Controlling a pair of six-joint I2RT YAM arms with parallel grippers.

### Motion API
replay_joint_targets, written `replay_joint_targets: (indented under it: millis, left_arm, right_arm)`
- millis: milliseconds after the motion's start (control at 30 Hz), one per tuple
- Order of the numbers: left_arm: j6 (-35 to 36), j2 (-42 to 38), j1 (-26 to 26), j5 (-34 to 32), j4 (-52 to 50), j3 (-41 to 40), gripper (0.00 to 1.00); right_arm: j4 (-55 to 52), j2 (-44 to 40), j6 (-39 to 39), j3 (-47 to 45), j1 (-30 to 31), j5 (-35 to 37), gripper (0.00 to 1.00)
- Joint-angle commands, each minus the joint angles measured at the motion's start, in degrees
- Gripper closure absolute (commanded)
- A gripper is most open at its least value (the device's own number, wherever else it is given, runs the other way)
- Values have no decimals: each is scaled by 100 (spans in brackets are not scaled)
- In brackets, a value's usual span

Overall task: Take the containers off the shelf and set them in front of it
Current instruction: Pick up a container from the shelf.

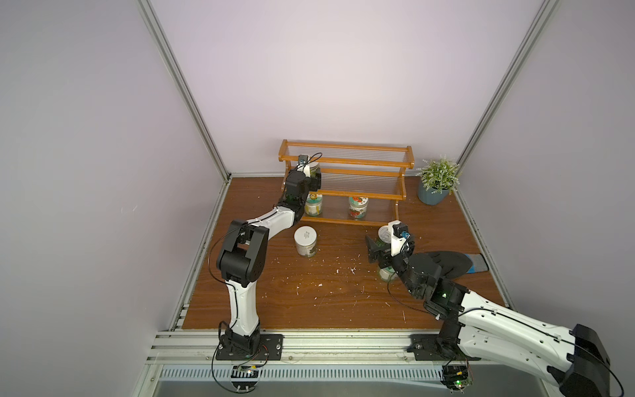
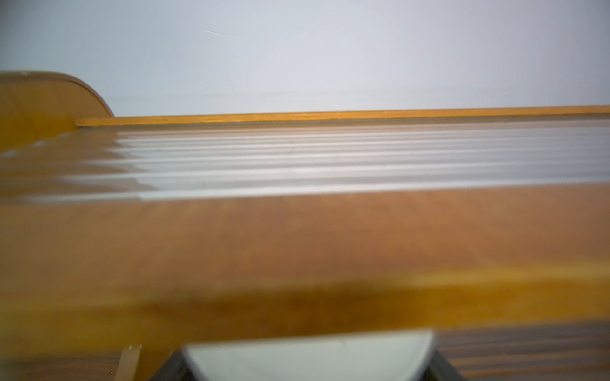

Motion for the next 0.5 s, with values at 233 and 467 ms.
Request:
replay_joint_targets:
  millis: [233,467]
  left_arm:
    - [46,-822,48,246,193,-553,42]
    - [49,-1220,-38,340,109,-875,41]
  right_arm:
    - [380,-45,-61,105,-14,114,1]
    - [448,-14,-56,127,-20,52,1]
